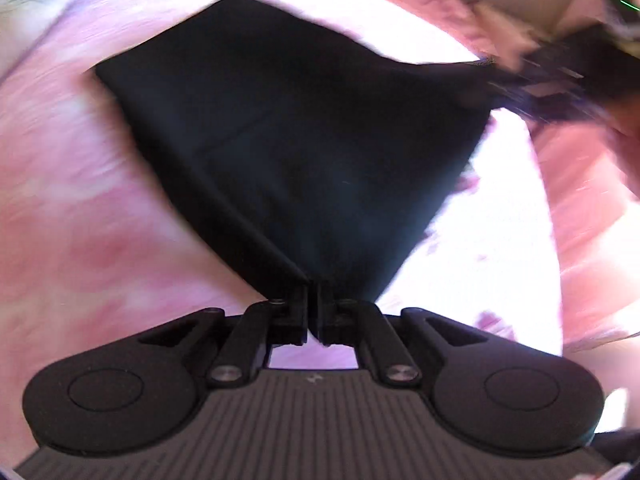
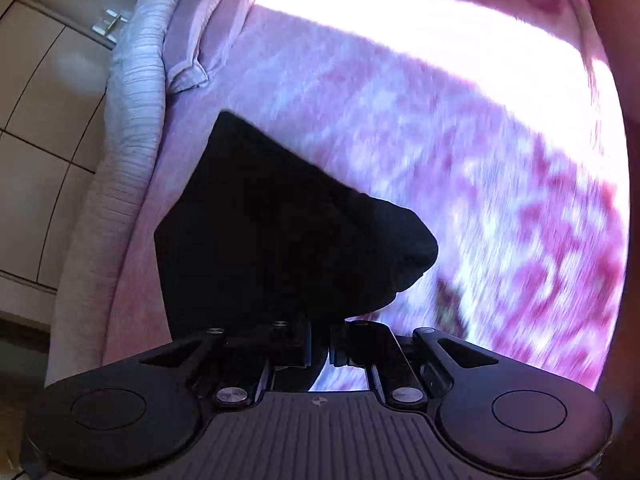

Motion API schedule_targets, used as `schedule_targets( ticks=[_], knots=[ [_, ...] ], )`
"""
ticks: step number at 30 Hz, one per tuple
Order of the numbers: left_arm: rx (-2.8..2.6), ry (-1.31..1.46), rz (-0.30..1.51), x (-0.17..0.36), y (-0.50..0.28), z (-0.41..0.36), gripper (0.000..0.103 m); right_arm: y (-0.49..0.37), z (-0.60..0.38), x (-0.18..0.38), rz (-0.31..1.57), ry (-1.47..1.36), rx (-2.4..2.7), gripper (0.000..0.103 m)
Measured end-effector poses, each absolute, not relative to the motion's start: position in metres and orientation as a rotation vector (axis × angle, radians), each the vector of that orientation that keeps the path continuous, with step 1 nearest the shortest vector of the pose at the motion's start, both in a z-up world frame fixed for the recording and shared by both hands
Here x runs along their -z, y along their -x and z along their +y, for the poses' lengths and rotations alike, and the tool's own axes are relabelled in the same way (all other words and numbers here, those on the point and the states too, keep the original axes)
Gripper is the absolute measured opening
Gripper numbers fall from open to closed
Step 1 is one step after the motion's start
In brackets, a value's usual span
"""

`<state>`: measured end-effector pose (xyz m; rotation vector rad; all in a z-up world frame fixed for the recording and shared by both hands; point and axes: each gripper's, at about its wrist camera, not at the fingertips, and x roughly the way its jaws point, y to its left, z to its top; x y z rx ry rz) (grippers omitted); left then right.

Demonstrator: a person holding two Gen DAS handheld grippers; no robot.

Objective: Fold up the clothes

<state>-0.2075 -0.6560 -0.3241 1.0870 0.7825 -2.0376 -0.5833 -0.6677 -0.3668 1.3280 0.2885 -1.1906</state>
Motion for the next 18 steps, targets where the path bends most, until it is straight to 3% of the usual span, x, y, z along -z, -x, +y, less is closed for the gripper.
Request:
schedule_targets(
  ticks=[6,10,12,16,18],
  knots=[
    [2.21,-1.095,0.681,0.308,0.273,-0.662,0.012,0.65,-0.759,0.373,0.489,-1.209,1.161,0.007],
    [2.248,-1.131,0.429,0.292,0.244,-0.664,0.023,0.654,-0.755,0.385,0.53,-1.223,1.176,0.015],
    [2.225,-1.168,0.245,0.29,0.224,-0.67,0.038,0.642,-0.728,0.374,0.575,-1.143,1.268,0.031],
    [2.11,-1.351,-0.279,0.311,0.199,-0.691,0.051,0.59,-0.669,0.355,0.712,-0.89,1.342,0.034],
    [2.066,-1.415,-0.503,0.327,0.194,-0.703,0.064,0.548,-0.641,0.348,0.786,-0.723,1.277,0.04]
  ],
)
